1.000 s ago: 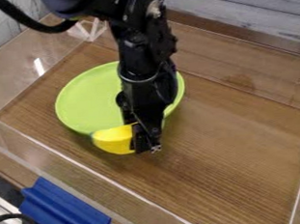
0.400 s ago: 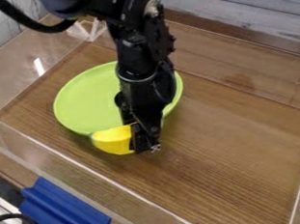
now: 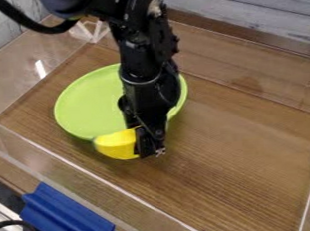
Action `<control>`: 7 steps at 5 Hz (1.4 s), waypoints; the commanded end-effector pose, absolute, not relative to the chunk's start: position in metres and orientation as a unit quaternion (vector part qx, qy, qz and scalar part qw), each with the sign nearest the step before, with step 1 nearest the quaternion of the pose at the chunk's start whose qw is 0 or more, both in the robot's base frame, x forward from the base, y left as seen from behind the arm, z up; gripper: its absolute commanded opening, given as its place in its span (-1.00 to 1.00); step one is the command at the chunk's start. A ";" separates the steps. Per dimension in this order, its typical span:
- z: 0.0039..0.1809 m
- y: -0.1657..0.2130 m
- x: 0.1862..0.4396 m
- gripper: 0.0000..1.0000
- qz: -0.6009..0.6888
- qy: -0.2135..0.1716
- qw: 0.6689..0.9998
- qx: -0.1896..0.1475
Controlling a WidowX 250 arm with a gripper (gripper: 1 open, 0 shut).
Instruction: Put the banana in the green plate
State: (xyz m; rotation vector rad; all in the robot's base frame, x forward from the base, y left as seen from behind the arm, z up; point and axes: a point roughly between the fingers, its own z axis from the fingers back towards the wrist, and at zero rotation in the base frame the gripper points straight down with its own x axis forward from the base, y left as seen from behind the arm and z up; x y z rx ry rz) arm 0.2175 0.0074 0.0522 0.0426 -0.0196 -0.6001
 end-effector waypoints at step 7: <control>0.075 0.010 0.228 -1.00 -0.254 -0.029 0.967 0.017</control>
